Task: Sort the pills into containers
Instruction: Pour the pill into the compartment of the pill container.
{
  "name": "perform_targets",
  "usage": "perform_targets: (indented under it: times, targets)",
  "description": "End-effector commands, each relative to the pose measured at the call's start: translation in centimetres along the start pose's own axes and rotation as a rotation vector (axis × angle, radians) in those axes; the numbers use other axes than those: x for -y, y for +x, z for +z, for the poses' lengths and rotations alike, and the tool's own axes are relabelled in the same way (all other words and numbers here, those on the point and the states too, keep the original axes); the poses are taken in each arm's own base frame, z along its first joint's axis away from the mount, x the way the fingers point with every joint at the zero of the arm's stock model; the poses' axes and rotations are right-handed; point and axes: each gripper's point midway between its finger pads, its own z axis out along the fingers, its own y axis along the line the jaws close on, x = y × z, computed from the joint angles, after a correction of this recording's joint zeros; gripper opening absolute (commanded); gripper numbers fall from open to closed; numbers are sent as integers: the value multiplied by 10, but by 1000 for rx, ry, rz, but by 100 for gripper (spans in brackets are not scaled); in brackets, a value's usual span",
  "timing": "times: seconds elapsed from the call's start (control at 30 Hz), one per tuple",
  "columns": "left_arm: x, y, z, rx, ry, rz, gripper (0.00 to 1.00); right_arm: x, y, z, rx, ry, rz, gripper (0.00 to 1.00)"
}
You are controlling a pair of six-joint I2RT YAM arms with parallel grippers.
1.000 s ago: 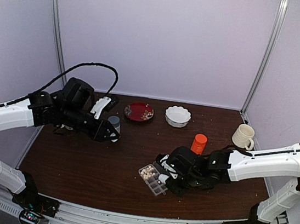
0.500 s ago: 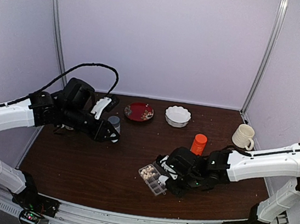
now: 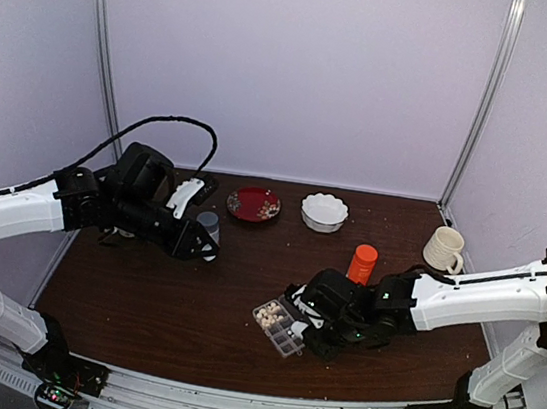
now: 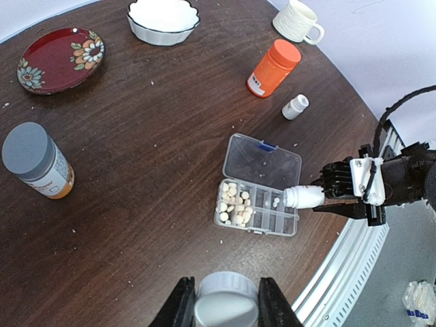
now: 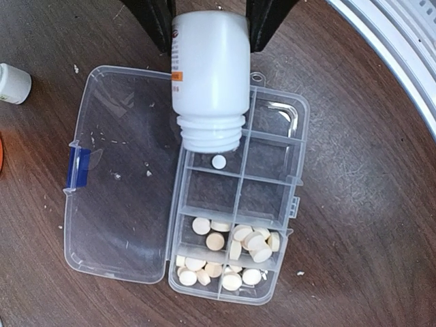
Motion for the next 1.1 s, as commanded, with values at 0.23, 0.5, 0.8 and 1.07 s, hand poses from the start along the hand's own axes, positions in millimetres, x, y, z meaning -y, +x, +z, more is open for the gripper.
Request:
perform_targets:
  times: [0.23,0.5,0.8,1.07]
  targets:
    - [7,-15,-6,38,18,13,0,5,-6,-3,10,31,17,0]
    - [8,-14,-3,29,20,16,0,6,-9,-5,5,44,8,0]
    - [6,-11,-2,22,14,13,0,-3,-10,-5,37,-15,23,0]
    - [6,-11,-2,20,14,12,0,-4,-9,-3,45,-26,36,0]
